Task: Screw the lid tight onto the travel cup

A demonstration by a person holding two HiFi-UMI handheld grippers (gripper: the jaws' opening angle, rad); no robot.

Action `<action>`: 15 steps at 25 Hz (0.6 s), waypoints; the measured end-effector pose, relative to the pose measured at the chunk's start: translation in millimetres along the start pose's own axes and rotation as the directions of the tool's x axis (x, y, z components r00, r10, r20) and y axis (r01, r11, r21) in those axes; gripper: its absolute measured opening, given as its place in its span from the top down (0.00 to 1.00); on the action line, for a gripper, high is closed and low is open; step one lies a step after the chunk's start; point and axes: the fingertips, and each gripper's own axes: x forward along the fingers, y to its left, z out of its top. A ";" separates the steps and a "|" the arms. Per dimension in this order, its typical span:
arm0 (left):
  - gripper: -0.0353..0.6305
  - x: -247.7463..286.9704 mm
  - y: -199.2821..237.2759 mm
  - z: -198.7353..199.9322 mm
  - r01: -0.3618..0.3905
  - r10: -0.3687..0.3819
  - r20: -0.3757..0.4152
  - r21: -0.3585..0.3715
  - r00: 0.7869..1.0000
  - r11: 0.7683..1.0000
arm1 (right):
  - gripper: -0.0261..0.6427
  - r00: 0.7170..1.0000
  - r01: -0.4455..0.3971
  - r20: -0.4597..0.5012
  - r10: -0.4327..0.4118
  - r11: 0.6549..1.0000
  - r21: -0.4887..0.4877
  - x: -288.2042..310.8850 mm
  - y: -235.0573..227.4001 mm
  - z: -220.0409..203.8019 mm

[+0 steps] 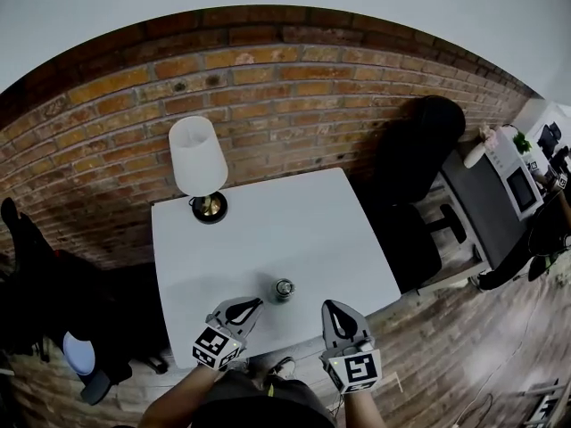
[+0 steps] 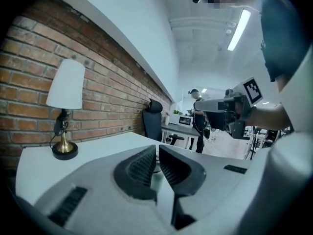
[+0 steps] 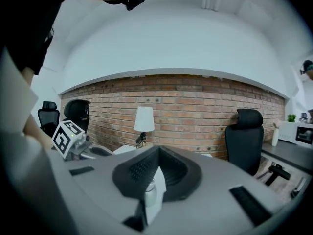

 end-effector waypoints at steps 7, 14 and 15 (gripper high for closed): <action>0.90 -23.8 2.4 82.7 -0.042 0.030 0.127 0.086 0.991 0.995 | 0.94 0.997 0.039 0.059 -0.039 0.999 0.001 -14.1 -23.8 28.9; 0.90 -39.4 -15.6 152.6 -0.040 0.010 0.235 0.123 0.972 0.992 | 0.94 0.990 0.047 0.131 -0.046 0.999 -0.008 -23.4 -39.2 61.6; 0.90 -40.9 -17.2 163.0 -0.042 0.007 0.252 0.133 0.968 0.990 | 0.94 0.989 0.047 0.139 -0.045 0.999 -0.011 -24.0 -41.6 65.9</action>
